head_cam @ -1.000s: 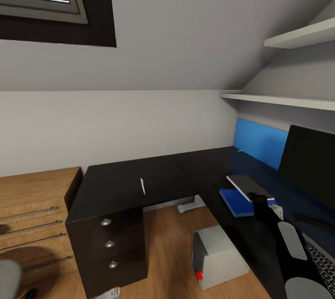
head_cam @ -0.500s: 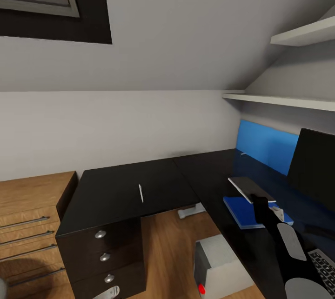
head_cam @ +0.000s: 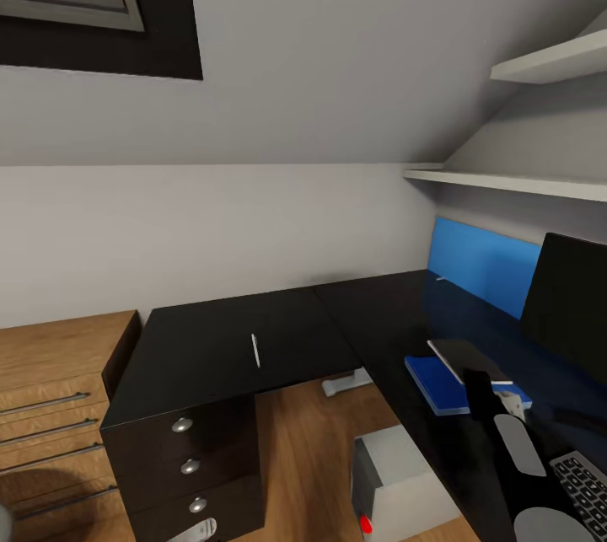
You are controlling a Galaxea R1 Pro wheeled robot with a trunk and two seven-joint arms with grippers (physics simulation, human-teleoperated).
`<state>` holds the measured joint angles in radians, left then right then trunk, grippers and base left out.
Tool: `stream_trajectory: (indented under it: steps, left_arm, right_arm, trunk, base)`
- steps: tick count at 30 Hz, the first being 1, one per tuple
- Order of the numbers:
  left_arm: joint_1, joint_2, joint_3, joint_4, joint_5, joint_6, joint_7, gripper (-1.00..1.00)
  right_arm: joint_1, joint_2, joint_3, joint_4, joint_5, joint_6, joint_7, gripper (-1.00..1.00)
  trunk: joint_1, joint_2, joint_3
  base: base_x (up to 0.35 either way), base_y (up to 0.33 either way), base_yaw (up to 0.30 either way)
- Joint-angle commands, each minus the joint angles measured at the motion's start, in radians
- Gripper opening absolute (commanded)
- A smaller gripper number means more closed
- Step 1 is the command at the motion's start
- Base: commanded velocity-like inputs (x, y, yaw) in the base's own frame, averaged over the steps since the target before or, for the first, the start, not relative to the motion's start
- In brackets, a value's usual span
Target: In the bedroom, organize the workspace by keeping the computer under the desk, ensuring the monitor is on the desk, placing the keyboard on the desk next to the monitor, placing the mouse on the desk next to the keyboard, moving the folder from the swivel chair onto the desk next to the mouse, stacking the notebook on top of the folder with the pen on top of the notebook, and positioning the swivel chair next to the desk.
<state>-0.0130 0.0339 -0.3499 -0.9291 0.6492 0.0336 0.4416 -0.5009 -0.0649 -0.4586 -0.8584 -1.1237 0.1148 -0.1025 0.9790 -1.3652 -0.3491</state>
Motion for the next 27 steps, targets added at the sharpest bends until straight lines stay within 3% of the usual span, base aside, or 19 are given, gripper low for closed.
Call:
stream_trajectory:
  steps: [1, 17, 27]
  left_arm:
    - [-0.001, 0.001, -0.004, -0.002, 0.004, 0.003, 0.008, 1.00]
    - [-0.001, 0.001, -0.004, -0.002, 0.004, 0.001, 0.008, 1.00]
    - [-0.001, 0.001, -0.006, -0.002, 0.004, 0.002, 0.007, 1.00]
  right_arm:
    - [-0.001, -0.004, -0.002, 0.011, -0.003, 0.004, -0.005, -1.00]
    - [-0.001, -0.031, -0.002, 0.021, -0.001, 0.003, -0.005, -1.00]
    - [-0.001, -0.035, -0.002, 0.021, -0.001, 0.004, -0.005, -1.00]
  trunk:
    - [0.000, -0.001, -0.001]
    - [0.000, -0.001, -0.001]
    - [0.000, -0.001, -0.001]
  base:
    - [0.000, 0.000, 0.000]
    - [0.002, 0.000, 0.000]
    - [0.172, 0.000, 0.000]
